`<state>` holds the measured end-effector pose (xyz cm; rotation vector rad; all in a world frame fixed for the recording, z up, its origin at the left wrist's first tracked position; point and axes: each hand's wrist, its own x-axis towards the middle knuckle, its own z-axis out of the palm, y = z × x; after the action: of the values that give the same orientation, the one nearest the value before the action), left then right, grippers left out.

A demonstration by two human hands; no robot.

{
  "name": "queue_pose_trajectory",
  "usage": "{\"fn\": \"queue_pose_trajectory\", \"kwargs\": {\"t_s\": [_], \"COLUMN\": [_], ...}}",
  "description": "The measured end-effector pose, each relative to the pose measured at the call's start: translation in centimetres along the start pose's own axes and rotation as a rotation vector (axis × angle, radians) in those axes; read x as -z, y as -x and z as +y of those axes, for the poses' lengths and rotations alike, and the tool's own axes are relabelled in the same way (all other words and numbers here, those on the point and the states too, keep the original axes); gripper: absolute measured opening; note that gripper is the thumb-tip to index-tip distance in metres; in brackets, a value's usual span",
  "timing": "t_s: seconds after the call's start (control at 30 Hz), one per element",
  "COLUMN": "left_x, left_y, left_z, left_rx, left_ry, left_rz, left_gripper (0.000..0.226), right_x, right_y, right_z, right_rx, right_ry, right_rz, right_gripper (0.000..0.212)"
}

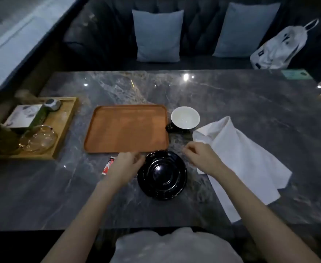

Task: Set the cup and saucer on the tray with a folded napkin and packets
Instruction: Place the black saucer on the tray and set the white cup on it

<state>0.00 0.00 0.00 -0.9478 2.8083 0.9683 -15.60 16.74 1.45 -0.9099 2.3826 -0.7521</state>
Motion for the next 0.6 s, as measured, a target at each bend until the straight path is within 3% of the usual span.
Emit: {"fn": "queue_pose_trajectory", "kwargs": {"t_s": [0.1, 0.3, 0.53, 0.6], "left_x": [-2.1, -5.3, -6.6, -6.5], "left_y": [0.7, 2.4, 2.5, 2.4], "left_z": [-1.4, -2.3, -2.5, -2.6], "left_rx": [0.075, 0.205, 0.425, 0.47], "left_ry": [0.018, 0.18, 0.522, 0.641], "left_rz": [0.069, 0.141, 0.06, 0.024], "left_gripper": [0.022, 0.028, 0.008, 0.013], "right_x": [-2.2, -5.0, -6.3, -6.2], "right_y": [0.7, 2.2, 2.2, 2.0], "right_z": [2.0, 3.3, 3.3, 3.2], "right_rx": [-0.076, -0.189, -0.268, -0.297], "right_ry": [-0.004, -0.093, -0.26, -0.287], "right_rz": [0.035, 0.008, -0.029, -0.031], "right_gripper": [0.018, 0.029, 0.022, 0.021]}}
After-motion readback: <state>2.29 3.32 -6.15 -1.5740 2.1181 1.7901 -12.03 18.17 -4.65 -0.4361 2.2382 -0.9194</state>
